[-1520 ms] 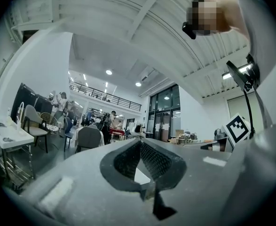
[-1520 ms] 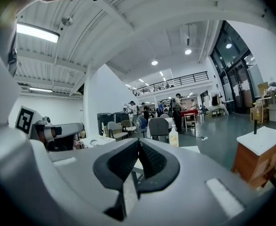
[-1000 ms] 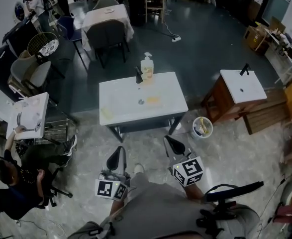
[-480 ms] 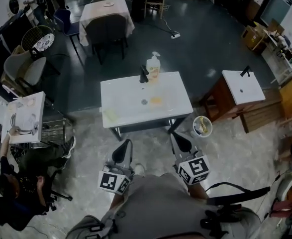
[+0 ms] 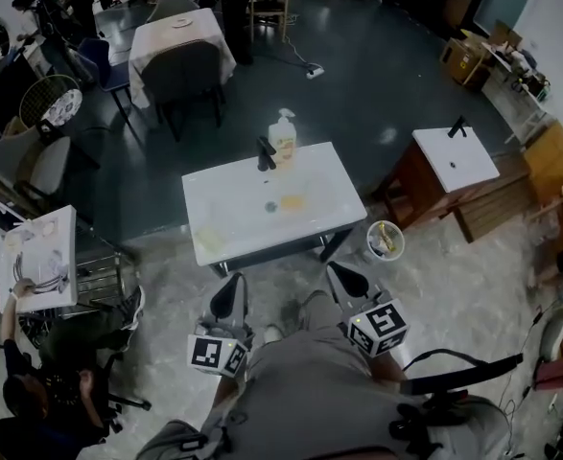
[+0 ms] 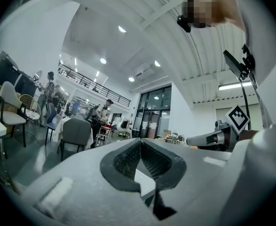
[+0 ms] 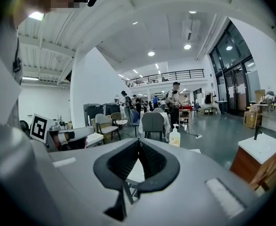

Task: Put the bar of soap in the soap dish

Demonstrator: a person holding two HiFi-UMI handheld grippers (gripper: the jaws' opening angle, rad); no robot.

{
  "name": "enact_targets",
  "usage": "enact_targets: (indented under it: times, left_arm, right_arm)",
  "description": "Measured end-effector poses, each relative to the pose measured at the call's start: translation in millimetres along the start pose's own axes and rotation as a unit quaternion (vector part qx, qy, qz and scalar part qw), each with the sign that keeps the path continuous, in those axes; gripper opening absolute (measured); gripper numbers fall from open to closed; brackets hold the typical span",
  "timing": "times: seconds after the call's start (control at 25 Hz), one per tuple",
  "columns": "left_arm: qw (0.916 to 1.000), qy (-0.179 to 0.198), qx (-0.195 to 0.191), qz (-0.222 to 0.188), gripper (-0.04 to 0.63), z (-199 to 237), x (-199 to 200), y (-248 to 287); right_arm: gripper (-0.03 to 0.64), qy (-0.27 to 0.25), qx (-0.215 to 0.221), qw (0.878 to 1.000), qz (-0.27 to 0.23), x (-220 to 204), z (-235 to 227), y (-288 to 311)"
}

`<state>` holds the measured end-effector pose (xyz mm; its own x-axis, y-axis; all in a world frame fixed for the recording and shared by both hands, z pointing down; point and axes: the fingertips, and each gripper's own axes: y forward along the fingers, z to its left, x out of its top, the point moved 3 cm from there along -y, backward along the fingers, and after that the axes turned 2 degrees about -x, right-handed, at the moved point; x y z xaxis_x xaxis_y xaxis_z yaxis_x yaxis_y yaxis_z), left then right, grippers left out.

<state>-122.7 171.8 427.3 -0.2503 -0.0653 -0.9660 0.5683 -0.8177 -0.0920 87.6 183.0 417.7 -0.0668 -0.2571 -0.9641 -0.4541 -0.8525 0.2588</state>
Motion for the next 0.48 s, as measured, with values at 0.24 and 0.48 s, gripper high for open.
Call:
enact_targets:
  times: [0.24, 0.48]
  left_arm:
    - [0.9998, -0.005, 0.015, -0.007, 0.001, 8.5, 2.4, -3.2]
    - [0.9990, 0.001, 0.042, -0.018, 0.000, 26.4, 3.6, 4.4]
  right_arm:
    - [0.002, 0.000, 0.000, 1.000, -0.016, 10.8, -4.2, 16.7]
    - [0.002, 0.001, 0.027, 0.999, -0.023, 18.0, -9.8, 56.8]
